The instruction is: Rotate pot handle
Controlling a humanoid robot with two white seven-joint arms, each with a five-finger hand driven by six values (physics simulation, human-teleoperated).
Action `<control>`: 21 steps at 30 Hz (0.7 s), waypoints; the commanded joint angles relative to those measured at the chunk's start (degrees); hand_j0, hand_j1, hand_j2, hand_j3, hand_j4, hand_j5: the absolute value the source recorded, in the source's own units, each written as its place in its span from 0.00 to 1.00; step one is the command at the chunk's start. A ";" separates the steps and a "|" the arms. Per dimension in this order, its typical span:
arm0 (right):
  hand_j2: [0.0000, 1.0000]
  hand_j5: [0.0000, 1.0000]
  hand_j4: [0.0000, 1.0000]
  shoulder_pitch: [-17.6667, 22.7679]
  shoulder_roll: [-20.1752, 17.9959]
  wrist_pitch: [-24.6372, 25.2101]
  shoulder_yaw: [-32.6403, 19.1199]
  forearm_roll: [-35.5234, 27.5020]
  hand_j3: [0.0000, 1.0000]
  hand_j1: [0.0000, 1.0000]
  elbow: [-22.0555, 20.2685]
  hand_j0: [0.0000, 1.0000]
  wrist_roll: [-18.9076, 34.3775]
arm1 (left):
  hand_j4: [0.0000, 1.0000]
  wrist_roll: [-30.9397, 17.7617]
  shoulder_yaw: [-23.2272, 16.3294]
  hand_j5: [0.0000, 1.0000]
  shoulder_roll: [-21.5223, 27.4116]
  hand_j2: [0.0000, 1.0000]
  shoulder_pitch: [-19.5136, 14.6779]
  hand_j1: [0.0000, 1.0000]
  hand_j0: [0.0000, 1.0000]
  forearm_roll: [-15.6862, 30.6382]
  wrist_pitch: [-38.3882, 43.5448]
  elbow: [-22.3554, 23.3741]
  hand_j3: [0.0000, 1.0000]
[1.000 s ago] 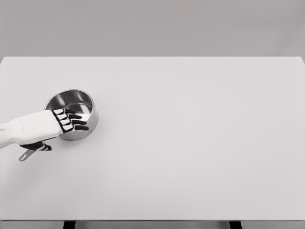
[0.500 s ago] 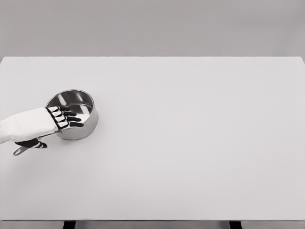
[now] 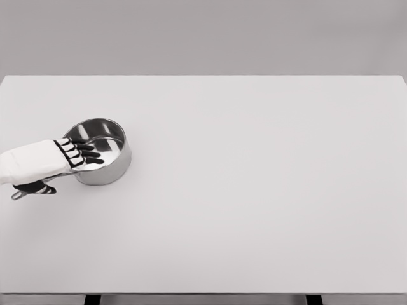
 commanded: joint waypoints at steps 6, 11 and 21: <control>1.00 1.00 1.00 0.00 0.00 0.00 0.00 0.01 1.00 1.00 0.00 1.00 0.01 | 1.00 0.03 1.06 1.00 0.08 1.00 0.00 1.00 1.00 0.39 0.06 0.80 1.00; 1.00 1.00 1.00 0.00 0.00 0.00 0.00 0.01 1.00 1.00 0.00 1.00 0.01 | 1.00 0.03 1.32 1.00 0.08 1.00 0.00 1.00 1.00 0.39 0.06 1.85 1.00; 1.00 1.00 1.00 0.00 0.00 0.00 0.09 0.01 1.00 1.00 0.00 1.00 0.01 | 1.00 0.03 2.02 1.00 -0.01 1.00 0.09 1.00 1.00 0.31 0.06 3.17 1.00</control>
